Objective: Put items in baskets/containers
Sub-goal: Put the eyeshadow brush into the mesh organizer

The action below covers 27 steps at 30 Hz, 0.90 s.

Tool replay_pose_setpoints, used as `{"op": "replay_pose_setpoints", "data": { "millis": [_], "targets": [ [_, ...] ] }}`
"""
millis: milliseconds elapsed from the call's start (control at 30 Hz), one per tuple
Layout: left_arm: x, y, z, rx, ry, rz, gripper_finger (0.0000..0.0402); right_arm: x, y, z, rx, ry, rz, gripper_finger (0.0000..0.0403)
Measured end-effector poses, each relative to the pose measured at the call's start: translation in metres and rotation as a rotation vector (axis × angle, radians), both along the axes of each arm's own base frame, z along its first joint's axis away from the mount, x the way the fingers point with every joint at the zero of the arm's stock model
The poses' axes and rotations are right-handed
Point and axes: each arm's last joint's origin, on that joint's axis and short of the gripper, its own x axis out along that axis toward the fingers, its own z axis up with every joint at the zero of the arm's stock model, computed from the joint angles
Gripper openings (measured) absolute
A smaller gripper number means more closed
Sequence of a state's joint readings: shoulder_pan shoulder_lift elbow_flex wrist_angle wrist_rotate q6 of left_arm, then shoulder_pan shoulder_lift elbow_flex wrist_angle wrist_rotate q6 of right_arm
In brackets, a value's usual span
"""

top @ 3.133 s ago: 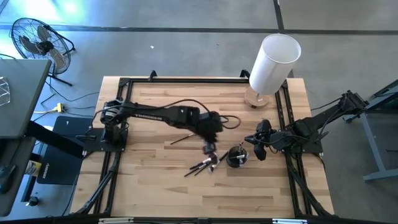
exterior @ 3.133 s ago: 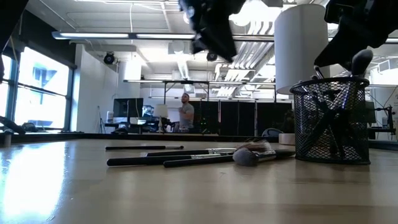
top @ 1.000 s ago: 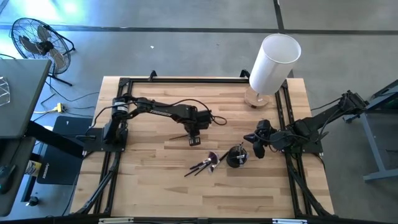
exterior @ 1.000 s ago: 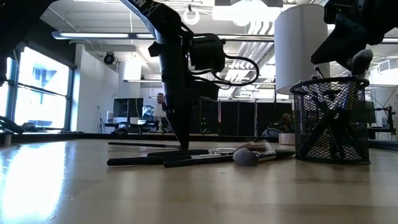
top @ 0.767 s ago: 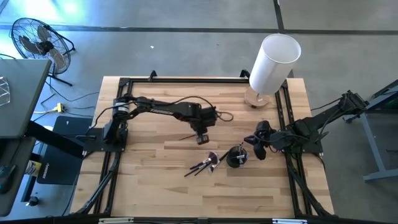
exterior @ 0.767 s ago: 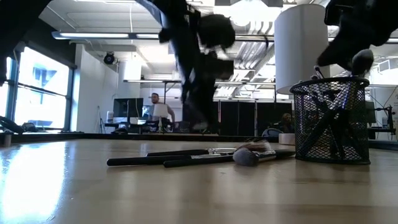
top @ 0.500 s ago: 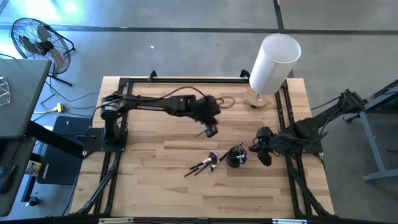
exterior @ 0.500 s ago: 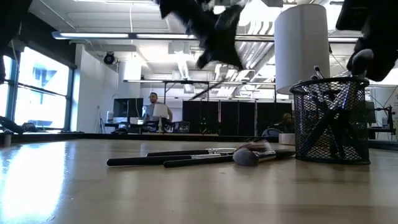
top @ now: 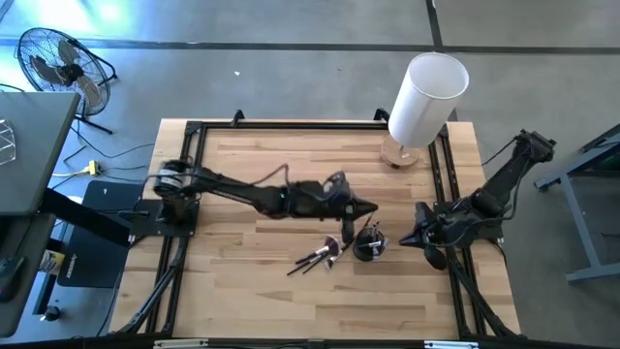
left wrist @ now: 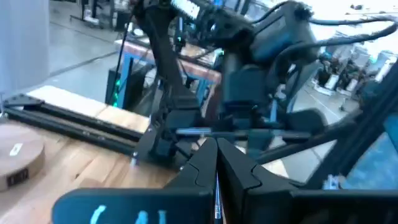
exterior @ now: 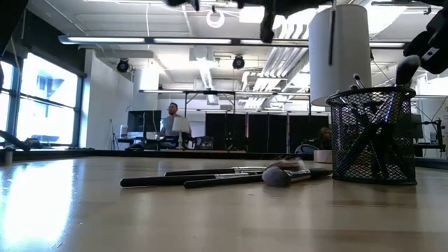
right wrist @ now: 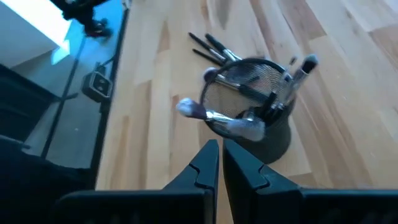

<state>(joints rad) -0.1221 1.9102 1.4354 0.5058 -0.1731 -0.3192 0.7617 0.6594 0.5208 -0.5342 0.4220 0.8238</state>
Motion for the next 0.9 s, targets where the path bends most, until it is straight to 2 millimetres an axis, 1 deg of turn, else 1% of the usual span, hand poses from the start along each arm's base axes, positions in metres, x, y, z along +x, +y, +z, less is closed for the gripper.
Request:
{"op": "replay_pose_setpoints", "data": {
  "millis": [100,233,300,367,400,500,633,733,900],
  "targets": [
    [0.013,-0.006,-0.014,-0.021,-0.089,0.038,0.0,-0.002,0.001,0.001,-0.009,-0.008,0.026,0.0012],
    [0.022,-0.018,-0.044,-0.03,-0.059,0.046,0.0,-0.002,0.001,0.001,-0.005,-0.003,0.035,0.0012],
    [0.029,-0.019,-0.058,-0.013,-0.044,0.054,0.0,-0.002,0.001,0.001,0.0,0.002,0.046,0.0012],
    [0.03,-0.019,-0.067,-0.004,0.0,0.056,0.0,-0.002,0.002,0.0,0.01,0.012,0.062,0.0012],
    [0.03,-0.019,-0.068,-0.009,0.002,0.045,0.0001,-0.003,0.002,0.0,0.015,0.016,0.07,0.0012],
    [0.029,-0.019,-0.059,-0.024,-0.03,0.016,0.0008,-0.003,0.003,0.0,0.024,0.024,0.084,0.0012],
    [0.03,-0.02,-0.065,0.018,0.0,0.008,0.0023,-0.003,0.003,0.0,0.022,0.023,0.085,0.0012],
    [0.029,-0.02,-0.063,0.027,-0.011,0.005,0.0039,-0.003,0.002,0.0,0.017,0.019,0.077,0.0012],
    [0.029,-0.022,-0.063,0.023,-0.005,-0.07,0.0072,-0.002,0.002,0.0,0.003,0.012,0.075,0.0012]
  ]
}}
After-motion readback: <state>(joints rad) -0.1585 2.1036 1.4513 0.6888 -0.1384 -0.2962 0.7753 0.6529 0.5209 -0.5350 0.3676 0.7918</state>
